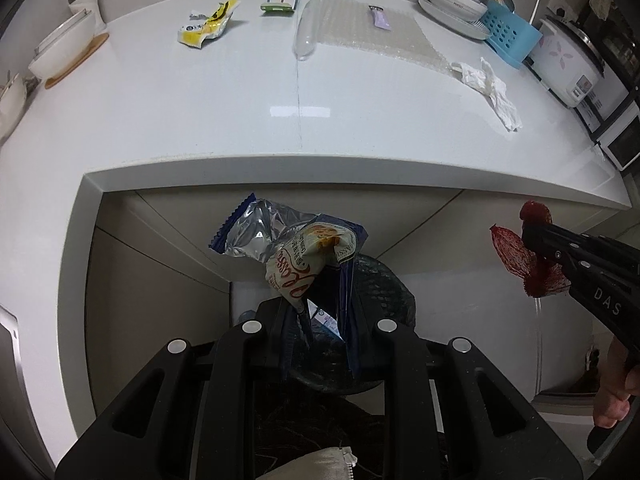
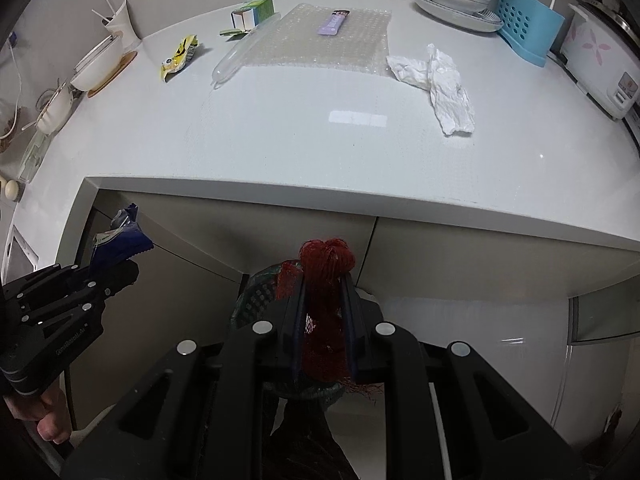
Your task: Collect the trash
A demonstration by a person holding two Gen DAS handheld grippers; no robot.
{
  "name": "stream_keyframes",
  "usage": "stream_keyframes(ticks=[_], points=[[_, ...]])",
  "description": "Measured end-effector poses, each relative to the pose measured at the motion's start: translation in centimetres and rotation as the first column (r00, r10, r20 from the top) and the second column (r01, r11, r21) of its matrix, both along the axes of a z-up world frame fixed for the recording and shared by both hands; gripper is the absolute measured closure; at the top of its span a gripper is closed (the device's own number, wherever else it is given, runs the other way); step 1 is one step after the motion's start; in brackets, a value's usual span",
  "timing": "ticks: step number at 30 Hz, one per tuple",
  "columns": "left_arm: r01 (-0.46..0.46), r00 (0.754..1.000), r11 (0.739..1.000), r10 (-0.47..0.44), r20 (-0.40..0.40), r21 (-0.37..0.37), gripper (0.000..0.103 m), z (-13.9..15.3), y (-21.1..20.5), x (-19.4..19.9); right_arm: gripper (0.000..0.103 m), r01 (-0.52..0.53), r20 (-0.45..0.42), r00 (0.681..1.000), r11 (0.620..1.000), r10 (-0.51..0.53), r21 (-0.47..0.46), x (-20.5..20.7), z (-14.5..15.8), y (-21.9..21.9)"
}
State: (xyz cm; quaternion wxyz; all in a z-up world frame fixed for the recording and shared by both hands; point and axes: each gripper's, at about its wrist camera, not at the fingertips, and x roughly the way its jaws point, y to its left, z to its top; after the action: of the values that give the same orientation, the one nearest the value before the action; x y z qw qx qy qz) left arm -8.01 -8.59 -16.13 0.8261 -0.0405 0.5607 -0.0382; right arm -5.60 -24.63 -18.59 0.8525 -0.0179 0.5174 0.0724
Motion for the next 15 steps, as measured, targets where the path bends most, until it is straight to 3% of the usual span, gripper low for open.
stream_keyframes(ticks=[15], points=[[-0.024, 1.0, 1.0, 0.024, -0.01, -0.003, 0.083, -3.2, 0.3, -0.8, 0.088, -0.029, -0.057, 0.998, 0.999, 0.031, 0.023, -0.3, -5.0, 0.0]])
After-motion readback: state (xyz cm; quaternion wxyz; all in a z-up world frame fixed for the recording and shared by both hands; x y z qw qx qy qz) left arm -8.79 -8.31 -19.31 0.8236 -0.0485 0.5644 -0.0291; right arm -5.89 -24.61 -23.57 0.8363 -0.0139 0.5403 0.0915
